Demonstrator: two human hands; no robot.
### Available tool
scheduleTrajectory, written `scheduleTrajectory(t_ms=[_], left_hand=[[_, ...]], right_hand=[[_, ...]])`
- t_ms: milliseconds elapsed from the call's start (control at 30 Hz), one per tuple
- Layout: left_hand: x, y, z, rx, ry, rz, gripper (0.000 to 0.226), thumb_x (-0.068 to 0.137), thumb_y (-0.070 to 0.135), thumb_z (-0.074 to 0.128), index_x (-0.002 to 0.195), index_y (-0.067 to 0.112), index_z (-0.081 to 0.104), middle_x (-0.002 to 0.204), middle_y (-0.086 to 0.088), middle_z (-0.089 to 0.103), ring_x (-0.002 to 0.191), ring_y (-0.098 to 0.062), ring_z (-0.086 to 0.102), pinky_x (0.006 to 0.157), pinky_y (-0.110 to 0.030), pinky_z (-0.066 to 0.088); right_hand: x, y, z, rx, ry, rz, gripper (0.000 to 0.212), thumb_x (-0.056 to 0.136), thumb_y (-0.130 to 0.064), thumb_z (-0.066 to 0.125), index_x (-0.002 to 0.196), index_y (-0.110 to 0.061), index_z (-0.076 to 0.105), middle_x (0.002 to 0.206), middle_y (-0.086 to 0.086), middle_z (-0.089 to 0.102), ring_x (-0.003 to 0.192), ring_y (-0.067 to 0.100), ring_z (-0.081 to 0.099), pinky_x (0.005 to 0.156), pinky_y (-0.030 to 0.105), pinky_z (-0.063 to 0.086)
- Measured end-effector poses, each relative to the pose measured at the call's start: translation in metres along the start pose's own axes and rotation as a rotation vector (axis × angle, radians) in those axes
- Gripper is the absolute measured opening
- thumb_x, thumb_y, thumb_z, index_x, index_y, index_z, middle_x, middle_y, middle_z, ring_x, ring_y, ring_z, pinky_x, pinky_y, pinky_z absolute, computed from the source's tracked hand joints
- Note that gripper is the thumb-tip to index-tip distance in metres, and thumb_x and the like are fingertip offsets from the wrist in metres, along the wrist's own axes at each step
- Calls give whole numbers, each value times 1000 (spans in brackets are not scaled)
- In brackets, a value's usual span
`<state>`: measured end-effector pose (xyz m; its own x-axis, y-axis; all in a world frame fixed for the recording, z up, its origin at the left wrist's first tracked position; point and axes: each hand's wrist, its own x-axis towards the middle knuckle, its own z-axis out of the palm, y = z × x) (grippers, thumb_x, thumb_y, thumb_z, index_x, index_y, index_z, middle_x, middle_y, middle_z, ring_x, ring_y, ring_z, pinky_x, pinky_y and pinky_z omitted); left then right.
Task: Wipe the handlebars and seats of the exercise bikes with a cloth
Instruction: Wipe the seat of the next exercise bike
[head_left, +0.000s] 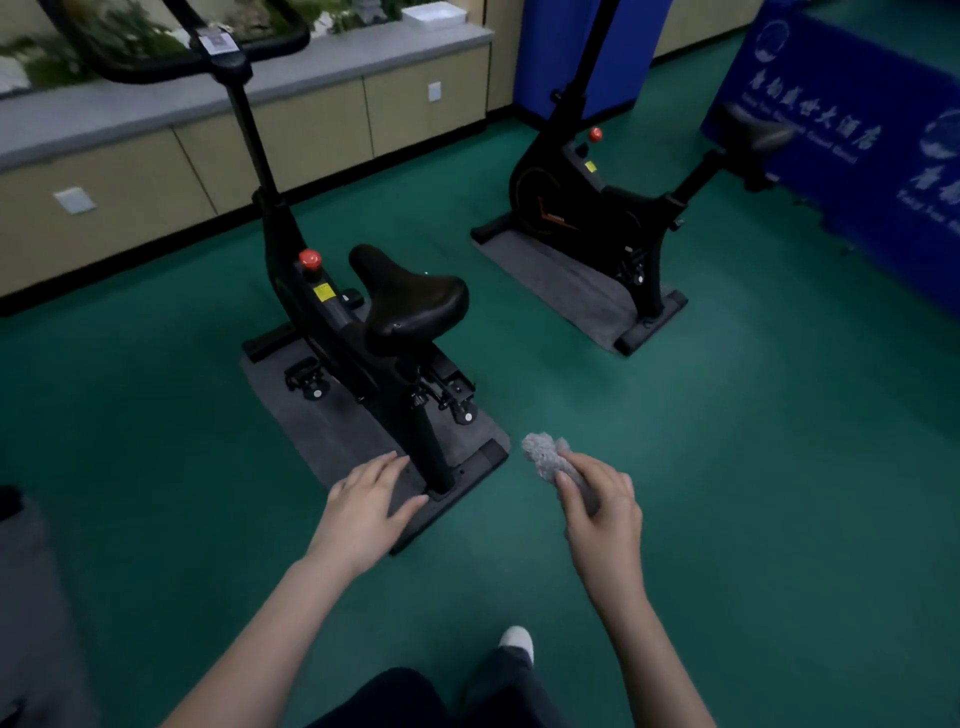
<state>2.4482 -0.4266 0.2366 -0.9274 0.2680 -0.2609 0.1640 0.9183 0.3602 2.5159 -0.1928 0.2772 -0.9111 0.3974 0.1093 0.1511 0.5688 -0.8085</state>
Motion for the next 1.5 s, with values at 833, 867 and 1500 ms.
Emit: scheduleTrajectory(t_ms=[833, 867, 1500], left_hand=[[150, 6, -28, -249, 222, -373, 63, 94, 52, 41, 147, 21, 29, 151, 3, 31, 140, -16, 25, 114, -37, 19], [161, 1, -31, -276, 241, -382, 62, 94, 51, 42, 147, 21, 30, 151, 3, 33, 139, -17, 26, 113, -37, 20], [282, -52, -39, -675, 387, -554, 54, 93, 48, 46, 138, 19, 45, 140, 4, 46, 132, -15, 38, 112, -38, 29]], right_hand=[[225, 8, 59, 31, -317, -137, 24, 92, -14, 61, 115, -16, 68, 112, -10, 66, 107, 8, 48, 93, 22, 41], [235, 7, 64, 17, -325, -140, 24, 92, -13, 61, 115, -16, 68, 112, -10, 66, 106, 7, 48, 92, 22, 40], [368, -81, 254, -112, -642, -623, 25, 88, -12, 66, 114, -13, 70, 113, 3, 64, 108, 18, 49, 96, 13, 36]])
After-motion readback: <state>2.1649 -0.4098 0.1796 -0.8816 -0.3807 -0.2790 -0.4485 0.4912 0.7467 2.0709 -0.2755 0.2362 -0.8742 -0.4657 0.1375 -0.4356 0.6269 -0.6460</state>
